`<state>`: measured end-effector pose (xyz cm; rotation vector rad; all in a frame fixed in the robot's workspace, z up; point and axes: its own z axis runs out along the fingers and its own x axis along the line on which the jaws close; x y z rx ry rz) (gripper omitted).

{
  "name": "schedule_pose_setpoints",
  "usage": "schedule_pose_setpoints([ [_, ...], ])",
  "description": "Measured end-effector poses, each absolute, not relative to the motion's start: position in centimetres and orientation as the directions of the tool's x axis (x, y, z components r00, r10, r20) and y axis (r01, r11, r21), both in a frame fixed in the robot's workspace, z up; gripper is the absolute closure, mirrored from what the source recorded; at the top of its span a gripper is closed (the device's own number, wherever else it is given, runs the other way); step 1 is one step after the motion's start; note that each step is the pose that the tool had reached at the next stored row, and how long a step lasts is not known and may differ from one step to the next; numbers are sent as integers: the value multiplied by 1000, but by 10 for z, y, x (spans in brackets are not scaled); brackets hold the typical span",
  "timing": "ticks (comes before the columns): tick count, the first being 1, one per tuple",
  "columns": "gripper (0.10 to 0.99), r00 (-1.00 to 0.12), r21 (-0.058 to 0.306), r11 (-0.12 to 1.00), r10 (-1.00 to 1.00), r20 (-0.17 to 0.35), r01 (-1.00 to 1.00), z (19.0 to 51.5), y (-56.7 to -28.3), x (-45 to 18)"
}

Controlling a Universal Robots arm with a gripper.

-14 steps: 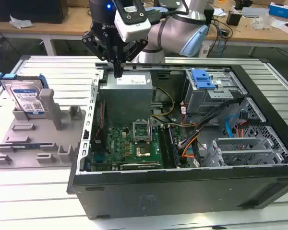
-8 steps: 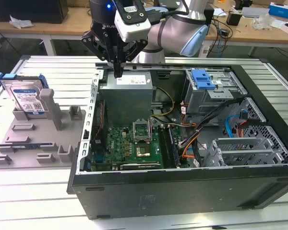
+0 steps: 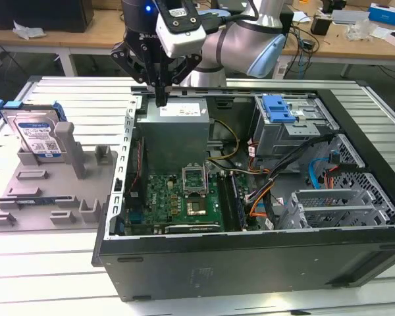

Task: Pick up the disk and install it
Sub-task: 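Reach for the disk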

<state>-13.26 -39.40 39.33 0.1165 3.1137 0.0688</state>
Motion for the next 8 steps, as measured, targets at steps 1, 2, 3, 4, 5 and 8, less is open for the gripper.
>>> schedule_pose_setpoints([
  [1, 980, -997, 45, 996, 75, -23, 74, 393, -389, -141],
  [2, 980, -997, 45, 996, 75, -23, 74, 393, -384, -150],
  [3, 980, -997, 45, 996, 75, -23, 74, 393, -382, -158],
  [4, 980, -997, 45, 996, 75, -23, 74, 393, -379, -167],
  [5, 980, -997, 45, 996, 75, -23, 74, 392, -378, -173],
  [8, 980, -997, 45, 996, 75, -23, 74, 392, -370, -196],
])
